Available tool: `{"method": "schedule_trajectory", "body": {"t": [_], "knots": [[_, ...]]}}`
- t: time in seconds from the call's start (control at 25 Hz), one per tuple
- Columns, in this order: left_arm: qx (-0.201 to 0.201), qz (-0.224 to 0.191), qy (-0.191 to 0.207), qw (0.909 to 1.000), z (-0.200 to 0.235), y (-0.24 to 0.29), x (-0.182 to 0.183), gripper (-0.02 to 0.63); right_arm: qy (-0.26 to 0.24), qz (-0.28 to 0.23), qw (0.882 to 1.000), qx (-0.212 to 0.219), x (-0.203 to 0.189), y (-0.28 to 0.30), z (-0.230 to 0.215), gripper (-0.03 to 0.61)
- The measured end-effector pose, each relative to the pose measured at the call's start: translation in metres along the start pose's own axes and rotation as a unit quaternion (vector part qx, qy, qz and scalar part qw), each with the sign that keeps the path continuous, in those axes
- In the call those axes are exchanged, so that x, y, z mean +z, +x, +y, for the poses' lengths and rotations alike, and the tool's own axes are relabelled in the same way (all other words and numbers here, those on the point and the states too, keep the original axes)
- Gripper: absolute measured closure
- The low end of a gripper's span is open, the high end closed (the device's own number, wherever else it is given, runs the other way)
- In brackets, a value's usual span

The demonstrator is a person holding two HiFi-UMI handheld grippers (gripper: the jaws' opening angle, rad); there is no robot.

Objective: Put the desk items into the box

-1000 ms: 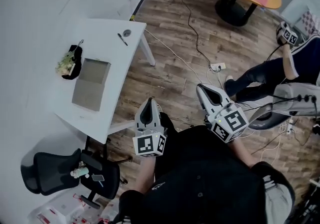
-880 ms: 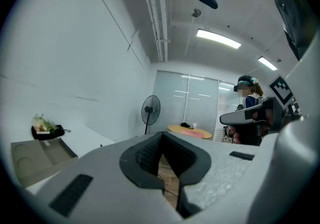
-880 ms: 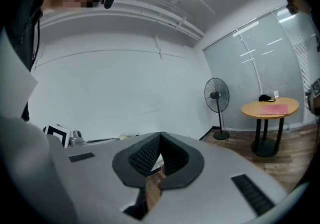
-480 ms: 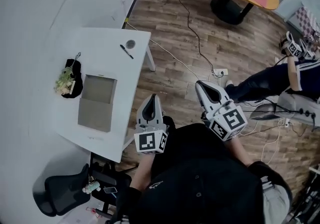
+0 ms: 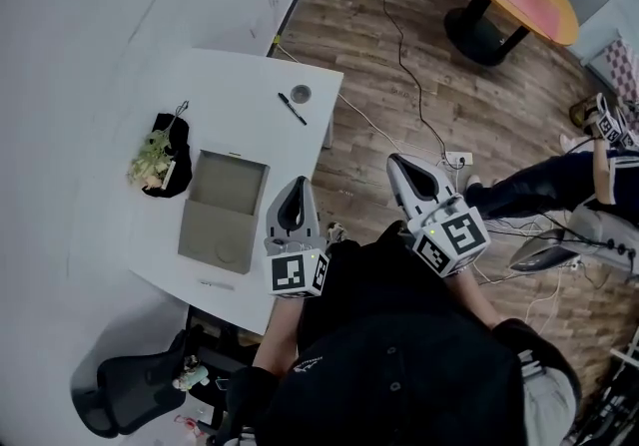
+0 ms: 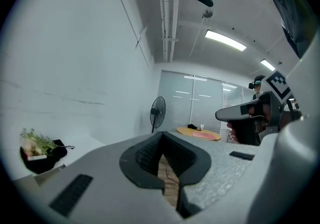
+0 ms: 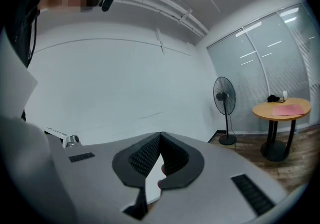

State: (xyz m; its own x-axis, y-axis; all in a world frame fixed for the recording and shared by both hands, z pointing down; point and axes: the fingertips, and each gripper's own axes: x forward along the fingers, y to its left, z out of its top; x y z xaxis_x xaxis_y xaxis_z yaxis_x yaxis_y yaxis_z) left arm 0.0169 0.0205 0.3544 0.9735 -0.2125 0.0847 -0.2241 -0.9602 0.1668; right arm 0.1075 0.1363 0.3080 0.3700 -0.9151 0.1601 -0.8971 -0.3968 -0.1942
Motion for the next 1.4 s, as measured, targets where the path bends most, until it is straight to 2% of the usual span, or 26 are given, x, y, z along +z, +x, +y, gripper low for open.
{"method": "schedule_trajectory", "body": {"t": [0.28, 0.44, 0.72, 0.88, 1.08, 1.4], "knots": [[0.021, 0.009, -0.013, 0.9997, 0.030, 0.003, -0.008, 0.606, 0.005, 0.012, 1.000, 0.006, -0.003, 0.031, -0.003, 0.578], [0.043, 0.013, -0.017, 0.9988, 0.046, 0.008, -0.009, 0.606, 0.004, 0.020, 0.999, 0.025, -0.002, 0.058, -0.004, 0.580], [0.108, 0.016, -0.011, 0.9940, 0.075, 0.042, -0.012, 0.606, -0.010, 0.046, 0.994, 0.103, -0.003, 0.122, -0.015, 0.578], [0.147, 0.010, -0.012, 0.9890, 0.092, 0.071, -0.003, 0.606, -0.020, 0.046, 0.988, 0.146, 0.014, 0.167, -0.031, 0.580], [0.185, 0.027, -0.013, 0.9822, 0.104, 0.103, -0.007, 0.606, -0.016, 0.056, 0.981, 0.183, 0.025, 0.215, -0.055, 0.580], [0.248, 0.045, -0.022, 0.9674, 0.103, 0.159, -0.013, 0.606, -0.027, 0.070, 0.961, 0.267, 0.044, 0.266, -0.085, 0.578]]}}
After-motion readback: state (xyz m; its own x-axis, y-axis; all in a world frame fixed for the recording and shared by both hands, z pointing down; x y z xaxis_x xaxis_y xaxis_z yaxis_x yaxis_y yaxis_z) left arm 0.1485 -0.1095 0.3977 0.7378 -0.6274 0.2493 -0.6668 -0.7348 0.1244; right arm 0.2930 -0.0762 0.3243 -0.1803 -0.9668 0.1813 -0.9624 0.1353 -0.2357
